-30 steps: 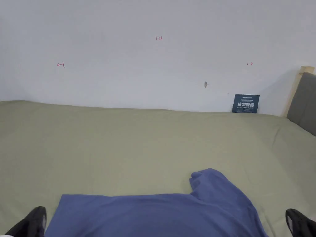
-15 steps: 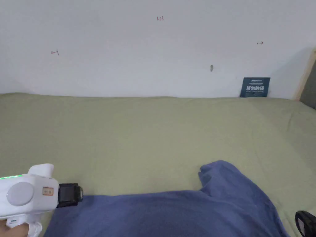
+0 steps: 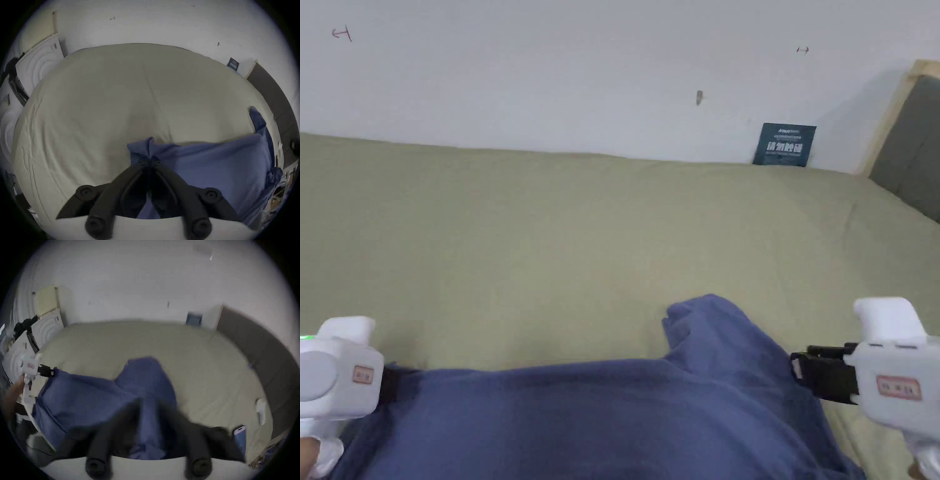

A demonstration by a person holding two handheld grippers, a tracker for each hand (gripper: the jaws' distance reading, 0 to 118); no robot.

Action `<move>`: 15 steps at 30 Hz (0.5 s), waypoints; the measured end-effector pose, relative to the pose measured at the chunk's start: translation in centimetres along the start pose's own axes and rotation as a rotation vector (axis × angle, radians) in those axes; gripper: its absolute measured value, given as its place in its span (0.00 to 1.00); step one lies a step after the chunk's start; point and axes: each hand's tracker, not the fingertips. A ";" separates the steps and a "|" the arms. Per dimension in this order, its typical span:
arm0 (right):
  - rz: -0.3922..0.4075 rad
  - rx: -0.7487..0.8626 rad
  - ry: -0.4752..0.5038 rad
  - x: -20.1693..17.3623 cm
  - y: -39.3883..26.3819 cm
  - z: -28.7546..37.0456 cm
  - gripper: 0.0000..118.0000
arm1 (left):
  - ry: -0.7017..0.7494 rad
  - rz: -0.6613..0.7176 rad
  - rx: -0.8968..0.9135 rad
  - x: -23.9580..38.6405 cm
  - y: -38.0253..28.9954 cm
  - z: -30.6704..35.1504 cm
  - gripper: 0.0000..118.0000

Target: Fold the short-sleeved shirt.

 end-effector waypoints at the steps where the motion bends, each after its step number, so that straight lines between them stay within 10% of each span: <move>1: 0.004 -0.101 -0.022 0.7 1.6 -2.9 0.77 | -0.004 0.009 -0.002 -0.1 0.0 -0.1 0.04; 10: -0.075 -0.393 -0.131 5.0 6.9 -16.4 0.68 | -0.055 0.026 -0.040 -1.5 0.2 -0.7 0.04; 14: -0.034 -0.430 -0.058 4.3 6.3 -16.3 0.42 | -0.054 0.012 -0.045 -1.7 0.3 -1.0 0.04; 15: -0.033 -0.429 -0.062 4.2 6.2 -16.2 0.15 | -0.057 0.013 -0.045 -1.2 0.1 -0.6 0.04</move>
